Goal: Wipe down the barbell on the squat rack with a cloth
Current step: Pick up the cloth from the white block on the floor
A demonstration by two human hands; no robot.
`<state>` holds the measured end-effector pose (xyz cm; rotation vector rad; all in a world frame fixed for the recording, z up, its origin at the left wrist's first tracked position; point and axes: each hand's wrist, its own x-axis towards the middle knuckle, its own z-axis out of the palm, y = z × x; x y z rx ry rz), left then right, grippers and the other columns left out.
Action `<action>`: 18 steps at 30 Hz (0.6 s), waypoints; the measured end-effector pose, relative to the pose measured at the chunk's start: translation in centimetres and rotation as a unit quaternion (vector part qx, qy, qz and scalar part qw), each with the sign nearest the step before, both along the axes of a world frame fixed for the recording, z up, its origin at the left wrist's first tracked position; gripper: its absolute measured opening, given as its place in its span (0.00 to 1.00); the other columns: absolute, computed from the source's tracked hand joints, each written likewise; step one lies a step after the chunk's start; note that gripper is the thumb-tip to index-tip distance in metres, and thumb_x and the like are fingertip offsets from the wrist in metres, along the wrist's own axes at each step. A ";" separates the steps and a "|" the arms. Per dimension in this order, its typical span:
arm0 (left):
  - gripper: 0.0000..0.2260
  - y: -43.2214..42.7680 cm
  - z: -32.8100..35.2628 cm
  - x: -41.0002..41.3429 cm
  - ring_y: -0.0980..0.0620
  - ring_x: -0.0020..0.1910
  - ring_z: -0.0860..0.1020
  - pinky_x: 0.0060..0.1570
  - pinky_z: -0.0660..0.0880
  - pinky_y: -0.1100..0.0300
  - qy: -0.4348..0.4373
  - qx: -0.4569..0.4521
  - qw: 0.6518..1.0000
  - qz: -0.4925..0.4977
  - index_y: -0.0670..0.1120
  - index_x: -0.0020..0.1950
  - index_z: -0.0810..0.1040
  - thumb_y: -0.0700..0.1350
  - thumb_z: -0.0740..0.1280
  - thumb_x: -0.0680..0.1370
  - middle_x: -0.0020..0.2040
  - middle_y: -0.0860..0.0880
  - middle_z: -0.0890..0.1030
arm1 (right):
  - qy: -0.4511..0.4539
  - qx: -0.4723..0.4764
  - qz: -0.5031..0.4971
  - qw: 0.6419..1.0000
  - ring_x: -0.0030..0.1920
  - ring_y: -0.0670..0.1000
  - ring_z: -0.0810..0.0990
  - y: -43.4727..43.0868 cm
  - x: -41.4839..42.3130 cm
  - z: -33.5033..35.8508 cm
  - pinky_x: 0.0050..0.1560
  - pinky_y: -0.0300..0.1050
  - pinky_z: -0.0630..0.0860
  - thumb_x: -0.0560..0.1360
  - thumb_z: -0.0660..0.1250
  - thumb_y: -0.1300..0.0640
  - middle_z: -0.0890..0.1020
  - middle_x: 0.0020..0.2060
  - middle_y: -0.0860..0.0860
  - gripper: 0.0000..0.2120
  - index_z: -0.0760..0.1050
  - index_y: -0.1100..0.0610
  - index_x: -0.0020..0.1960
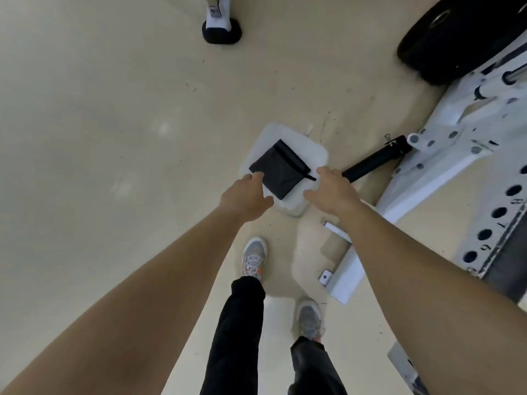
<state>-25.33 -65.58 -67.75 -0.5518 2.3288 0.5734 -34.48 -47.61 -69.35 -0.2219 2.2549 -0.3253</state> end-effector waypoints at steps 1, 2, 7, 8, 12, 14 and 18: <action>0.30 -0.7 -2.6 -0.9 0.43 0.68 0.72 0.60 0.73 0.47 0.000 0.014 1.000 0.012 0.49 0.79 0.59 0.54 0.64 0.80 0.72 0.46 0.71 | -0.004 0.001 -0.011 1.000 0.67 0.61 0.70 -0.8 -0.4 -2.7 0.61 0.58 0.74 0.77 0.67 0.48 0.68 0.69 0.58 0.30 0.62 0.56 0.75; 0.29 -1.2 -5.2 -1.7 0.43 0.68 0.72 0.60 0.73 0.48 0.003 0.023 1.000 0.021 0.49 0.79 0.59 0.53 0.63 0.80 0.72 0.46 0.71 | -0.006 0.003 -0.017 1.000 0.66 0.61 0.70 -1.6 -0.8 -5.3 0.61 0.58 0.74 0.78 0.66 0.49 0.69 0.69 0.58 0.29 0.62 0.56 0.75; 0.25 -2.3 -16.4 -5.4 0.43 0.67 0.70 0.50 0.71 0.52 0.047 0.011 0.999 -0.020 0.48 0.76 0.64 0.48 0.64 0.79 0.70 0.46 0.71 | 0.012 0.001 -0.057 0.998 0.66 0.62 0.71 -5.0 -1.6 -16.3 0.60 0.56 0.74 0.78 0.65 0.51 0.68 0.70 0.58 0.28 0.62 0.58 0.75; 0.25 -2.3 -18.2 -6.0 0.43 0.68 0.69 0.48 0.70 0.52 0.057 -0.005 0.998 -0.038 0.48 0.75 0.65 0.47 0.64 0.79 0.71 0.46 0.70 | 0.023 0.001 -0.063 0.998 0.66 0.62 0.71 -5.4 -1.5 -17.9 0.59 0.55 0.74 0.79 0.65 0.52 0.67 0.70 0.58 0.28 0.62 0.58 0.75; 0.34 -2.5 -23.5 -7.5 0.39 0.73 0.61 0.61 0.71 0.48 0.105 -0.051 0.985 -0.126 0.51 0.79 0.57 0.45 0.68 0.76 0.81 0.46 0.55 | 0.084 0.011 -0.088 0.993 0.62 0.60 0.73 -6.0 -0.9 -22.5 0.54 0.51 0.74 0.78 0.66 0.54 0.67 0.68 0.57 0.25 0.65 0.57 0.73; 0.38 -2.7 -25.0 -7.8 0.38 0.73 0.60 0.64 0.71 0.47 0.099 -0.044 0.980 -0.165 0.54 0.81 0.52 0.45 0.68 0.76 0.82 0.46 0.51 | 0.121 0.003 -0.108 0.987 0.58 0.59 0.75 -6.0 -0.9 -23.6 0.51 0.50 0.74 0.78 0.67 0.57 0.71 0.64 0.56 0.20 0.69 0.56 0.68; 0.36 -3.4 -24.8 -7.9 0.39 0.63 0.69 0.52 0.75 0.50 0.114 -0.065 0.974 -0.187 0.56 0.80 0.55 0.45 0.69 0.77 0.74 0.43 0.62 | 0.110 -0.015 -0.137 0.984 0.52 0.56 0.78 -6.0 -1.2 -23.2 0.47 0.48 0.76 0.77 0.67 0.59 0.78 0.54 0.54 0.10 0.74 0.56 0.58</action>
